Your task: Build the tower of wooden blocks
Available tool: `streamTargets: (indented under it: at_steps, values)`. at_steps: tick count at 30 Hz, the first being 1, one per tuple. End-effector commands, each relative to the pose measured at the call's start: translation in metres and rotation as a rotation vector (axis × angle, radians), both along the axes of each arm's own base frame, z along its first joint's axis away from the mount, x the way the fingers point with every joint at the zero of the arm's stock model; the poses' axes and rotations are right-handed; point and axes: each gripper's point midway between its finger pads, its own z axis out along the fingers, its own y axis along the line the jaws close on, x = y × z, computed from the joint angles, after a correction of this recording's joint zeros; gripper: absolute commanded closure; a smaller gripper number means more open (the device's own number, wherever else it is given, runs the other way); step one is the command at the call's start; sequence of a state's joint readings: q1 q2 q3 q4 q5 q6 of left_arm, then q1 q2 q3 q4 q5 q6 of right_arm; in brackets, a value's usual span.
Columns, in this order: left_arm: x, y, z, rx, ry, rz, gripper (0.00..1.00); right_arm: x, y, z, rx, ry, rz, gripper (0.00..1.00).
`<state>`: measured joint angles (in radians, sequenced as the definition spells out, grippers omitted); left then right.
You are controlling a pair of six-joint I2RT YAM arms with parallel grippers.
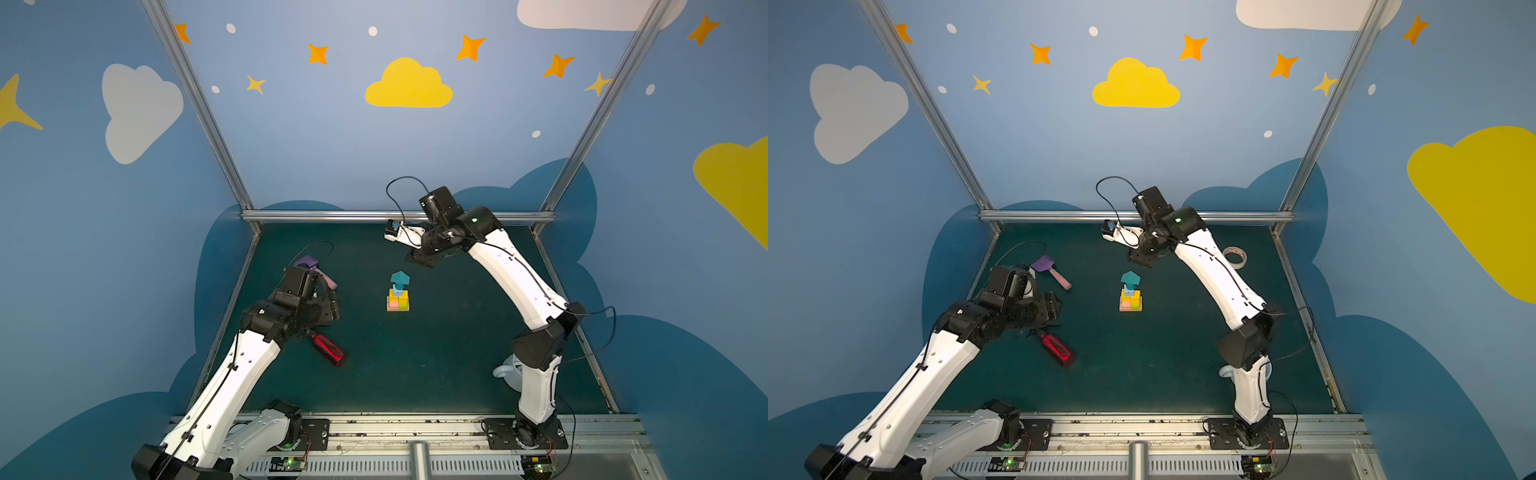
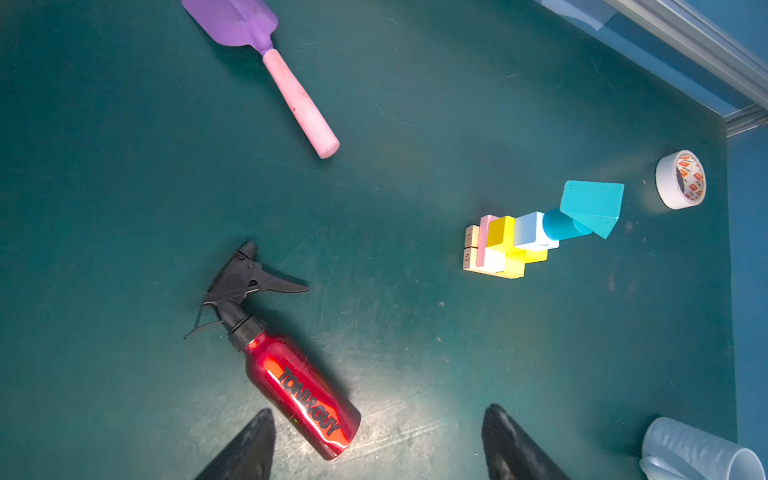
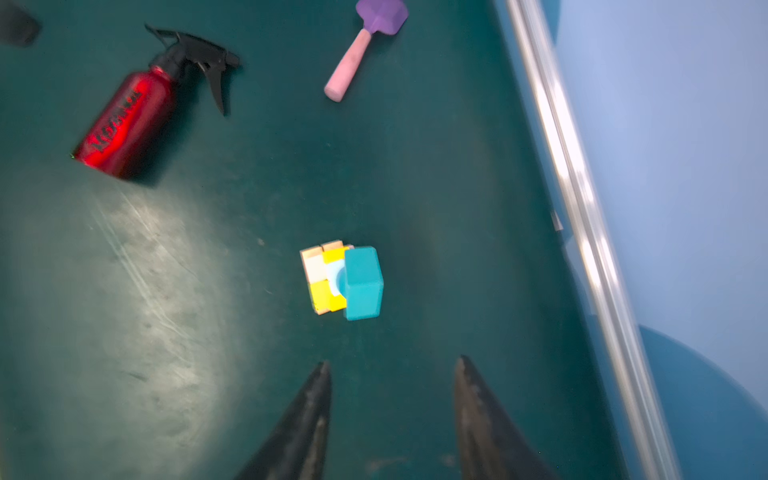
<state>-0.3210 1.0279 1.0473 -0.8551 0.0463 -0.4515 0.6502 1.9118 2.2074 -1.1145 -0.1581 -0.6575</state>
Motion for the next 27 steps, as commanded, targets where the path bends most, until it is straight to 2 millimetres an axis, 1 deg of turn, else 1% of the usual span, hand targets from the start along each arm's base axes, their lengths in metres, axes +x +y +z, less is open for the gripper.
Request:
streamTargets:
  at_steps: [1, 3, 4, 6, 7, 9, 11, 14, 16, 22, 25, 27]
  values:
    - [0.011, -0.008, 0.012, -0.043, -0.036, -0.004, 0.22, -0.003, -0.010, 0.009, 0.155, 0.085, -0.107, 0.83]
    - [0.014, -0.009, 0.012, -0.050, -0.037, -0.002, 0.23, -0.003, -0.019, 0.009, 0.212, 0.094, -0.161, 0.97]
    - [0.016, -0.010, 0.011, -0.053, -0.036, -0.001, 0.23, -0.002, -0.024, 0.010, 0.248, 0.095, -0.194, 1.00]
    - [0.020, -0.013, 0.009, -0.064, -0.034, -0.003, 0.24, -0.002, -0.032, 0.010, 0.317, 0.102, -0.252, 1.00]
    - [0.021, -0.015, 0.008, -0.071, -0.031, -0.004, 0.24, -0.002, -0.035, 0.009, 0.364, 0.129, -0.299, 1.00]
    - [0.025, -0.019, 0.006, -0.088, -0.025, -0.006, 0.27, -0.003, -0.038, 0.006, 0.440, 0.177, -0.338, 1.00]
    - [0.028, -0.023, 0.003, -0.111, -0.019, -0.007, 0.29, -0.005, -0.041, -0.004, 0.488, 0.229, -0.388, 1.00]
    - [0.033, -0.029, -0.004, -0.142, -0.004, -0.003, 0.33, -0.001, -0.047, -0.018, 0.533, 0.271, -0.477, 1.00]
    - [0.036, -0.034, -0.010, -0.162, 0.014, 0.000, 0.39, 0.003, -0.053, -0.026, 0.565, 0.295, -0.539, 1.00]
    - [0.044, -0.051, -0.032, -0.232, 0.080, -0.017, 0.61, 0.015, -0.067, -0.053, 0.696, 0.395, -0.682, 1.00]
    - [0.049, -0.057, -0.043, -0.252, 0.106, -0.013, 0.70, 0.021, -0.067, -0.071, 0.733, 0.471, -0.721, 1.00]
    - [0.051, -0.059, -0.050, -0.254, 0.122, -0.008, 0.73, 0.023, -0.062, -0.082, 0.767, 0.525, -0.718, 1.00]
